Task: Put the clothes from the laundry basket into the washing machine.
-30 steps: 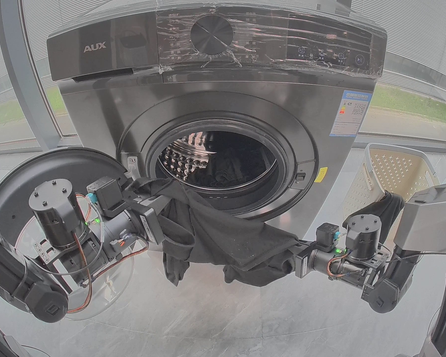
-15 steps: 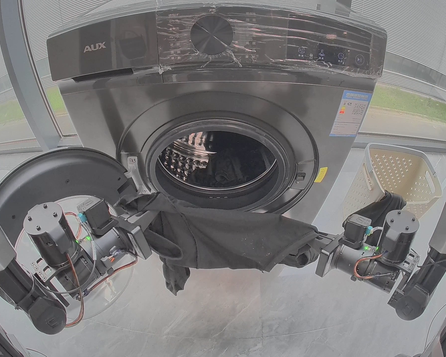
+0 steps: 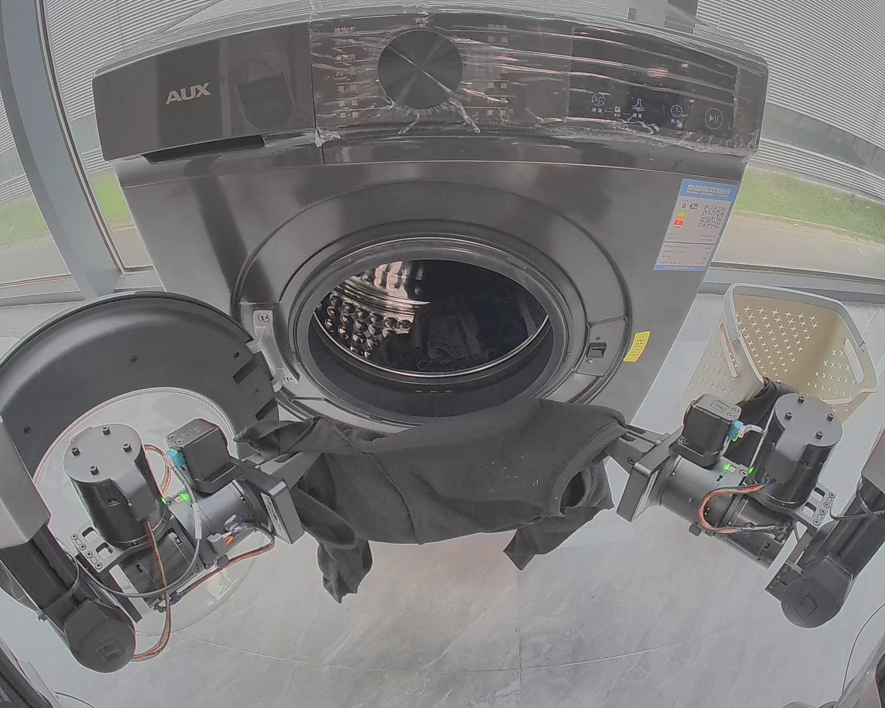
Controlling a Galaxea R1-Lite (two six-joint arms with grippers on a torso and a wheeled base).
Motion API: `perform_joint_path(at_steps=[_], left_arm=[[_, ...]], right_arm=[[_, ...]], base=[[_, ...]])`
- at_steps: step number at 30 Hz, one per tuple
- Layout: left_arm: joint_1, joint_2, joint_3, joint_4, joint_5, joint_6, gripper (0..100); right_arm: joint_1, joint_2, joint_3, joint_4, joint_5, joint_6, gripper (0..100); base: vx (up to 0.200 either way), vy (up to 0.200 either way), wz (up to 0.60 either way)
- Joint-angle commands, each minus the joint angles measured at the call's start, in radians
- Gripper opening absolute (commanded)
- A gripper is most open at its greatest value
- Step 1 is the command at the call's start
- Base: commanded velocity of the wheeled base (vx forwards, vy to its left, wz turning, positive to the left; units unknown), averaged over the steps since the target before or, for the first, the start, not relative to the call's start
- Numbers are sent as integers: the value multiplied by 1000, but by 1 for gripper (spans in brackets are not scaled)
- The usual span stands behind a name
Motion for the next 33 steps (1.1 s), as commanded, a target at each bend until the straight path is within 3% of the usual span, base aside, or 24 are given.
perform_joint_path(at_steps=[1, 8, 9, 20, 24, 29, 33], left_arm=[[4, 10, 12, 0, 0, 8, 0], [7, 33, 28, 1, -2, 6, 0], [7, 36, 29, 1, -2, 6, 100], [-5, 96, 29, -2, 10, 11, 100], [-38, 90, 8, -2, 9, 31, 100], [-82, 96, -27, -2, 12, 63, 100], [-99, 93, -72, 0, 14, 66, 100]], right_arm=[[9, -5, -7, -1, 0, 1, 0], [22, -5, -7, -1, -2, 1, 0], [22, -5, -7, -1, -2, 1, 0], [49, -4, -7, -1, -3, 2, 0], [67, 1, -5, -1, -8, 10, 0], [93, 27, -8, -1, -54, 30, 0], [96, 53, -36, -1, -89, 36, 0]], base=[[0, 0, 0], [0, 0, 0], [0, 0, 0], [0, 0, 0], [0, 0, 0], [0, 0, 0], [0, 0, 0]])
